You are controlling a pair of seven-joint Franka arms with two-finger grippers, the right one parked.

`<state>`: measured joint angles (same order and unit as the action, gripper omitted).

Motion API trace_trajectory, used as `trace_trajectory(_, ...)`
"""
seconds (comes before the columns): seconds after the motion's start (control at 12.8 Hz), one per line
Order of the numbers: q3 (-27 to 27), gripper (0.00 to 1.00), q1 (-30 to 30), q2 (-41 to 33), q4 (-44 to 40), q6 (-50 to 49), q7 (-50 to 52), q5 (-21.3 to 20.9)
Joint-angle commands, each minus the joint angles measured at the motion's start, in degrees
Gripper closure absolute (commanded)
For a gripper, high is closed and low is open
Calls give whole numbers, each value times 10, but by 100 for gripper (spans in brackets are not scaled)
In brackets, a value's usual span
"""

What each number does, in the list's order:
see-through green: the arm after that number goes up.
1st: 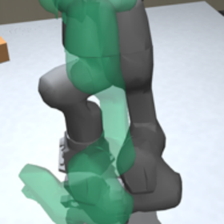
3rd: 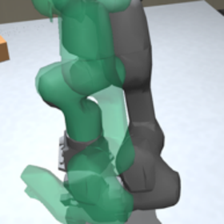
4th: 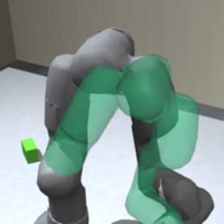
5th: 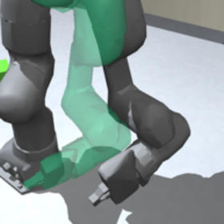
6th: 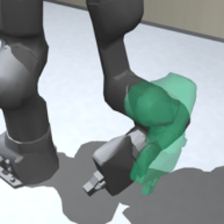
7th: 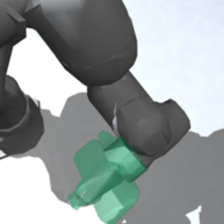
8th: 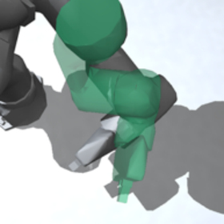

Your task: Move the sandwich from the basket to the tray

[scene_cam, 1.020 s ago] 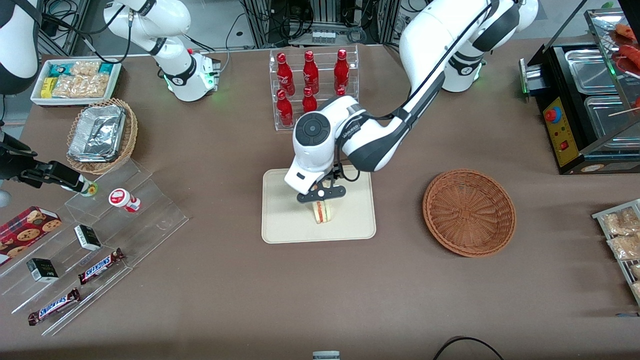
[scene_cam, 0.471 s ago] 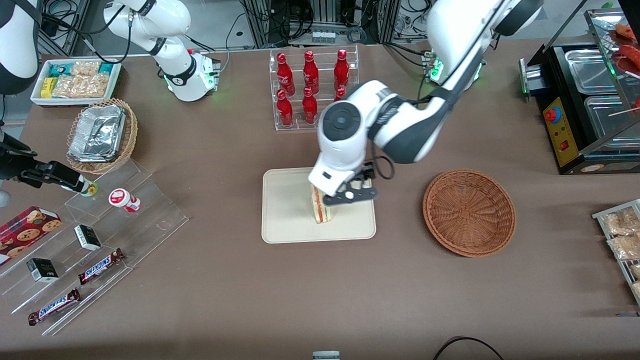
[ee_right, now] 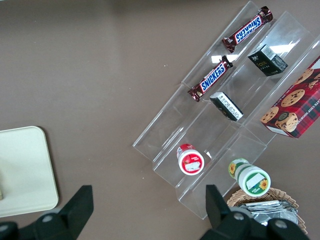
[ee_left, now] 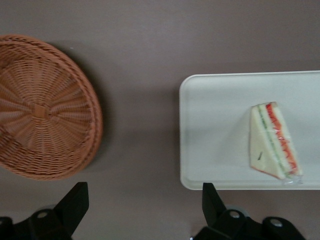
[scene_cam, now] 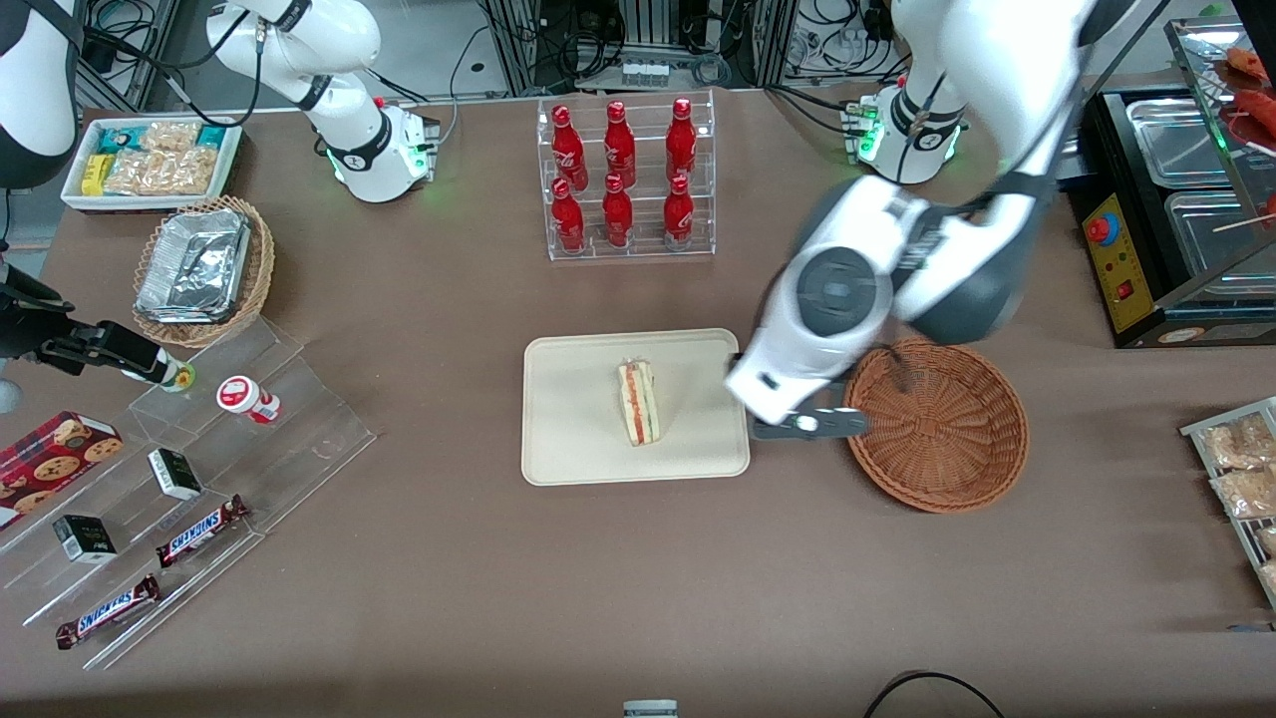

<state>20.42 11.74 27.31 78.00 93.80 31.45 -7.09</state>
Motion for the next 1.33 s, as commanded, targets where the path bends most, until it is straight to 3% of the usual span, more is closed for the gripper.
trace_trajectory(0.0,3,0,-53,-80,89,-12,-65,16)
trace_trajectory(0.39,-2,0,-145,-173,150,-52,-216,35)
trace_trajectory(0.71,-74,0,-137,-235,173,-98,-296,41)
trace_trajectory(0.94,-130,0,-98,-277,175,-134,-303,39)
trace_trajectory(1.25,-131,0,-114,-306,172,-168,-303,40)
